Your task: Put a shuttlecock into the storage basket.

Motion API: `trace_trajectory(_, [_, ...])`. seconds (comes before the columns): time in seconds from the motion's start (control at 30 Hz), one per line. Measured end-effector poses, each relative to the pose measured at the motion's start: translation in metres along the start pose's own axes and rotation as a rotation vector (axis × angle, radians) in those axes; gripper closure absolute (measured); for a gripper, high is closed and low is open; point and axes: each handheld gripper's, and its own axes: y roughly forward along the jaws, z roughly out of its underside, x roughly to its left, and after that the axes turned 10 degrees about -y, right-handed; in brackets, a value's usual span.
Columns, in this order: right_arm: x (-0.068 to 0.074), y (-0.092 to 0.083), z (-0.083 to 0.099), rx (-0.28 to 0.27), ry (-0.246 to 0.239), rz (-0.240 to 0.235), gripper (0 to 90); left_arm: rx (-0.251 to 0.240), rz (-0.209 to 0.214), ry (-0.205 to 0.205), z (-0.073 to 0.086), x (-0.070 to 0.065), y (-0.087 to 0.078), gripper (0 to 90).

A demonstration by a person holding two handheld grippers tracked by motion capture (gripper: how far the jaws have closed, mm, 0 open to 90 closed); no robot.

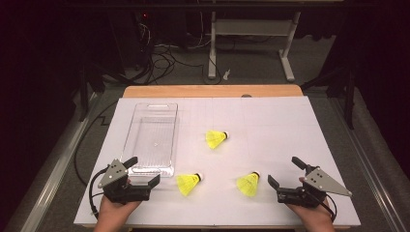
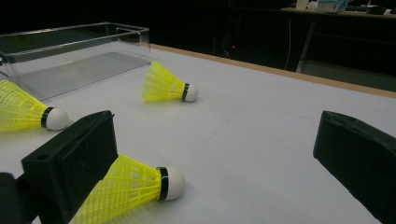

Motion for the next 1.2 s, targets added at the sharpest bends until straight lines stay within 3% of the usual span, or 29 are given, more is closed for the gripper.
trace_trajectory(0.33, [-0.0040,-0.0019,0.0014,-0.006,0.031,0.023,0.3,0.006,0.006,0.001,0.0005,-0.0011,0.0007,0.2])
trace_trajectory(0.9, [-0.0039,-0.0012,0.0012,-0.005,0.028,0.021,0.4,0.009,0.017,-0.002,0.0006,-0.0010,0.0006,0.3])
trace_trajectory(1.0, [-0.0038,-0.0010,0.0009,-0.006,0.030,0.022,0.4,-0.002,0.033,-0.006,0.0005,-0.0010,-0.0003,0.2])
trace_trajectory(1.2, [-0.0047,-0.0016,0.0000,-0.015,0.034,0.019,0.3,-0.017,0.021,-0.009,0.0005,-0.0004,-0.0018,0.3])
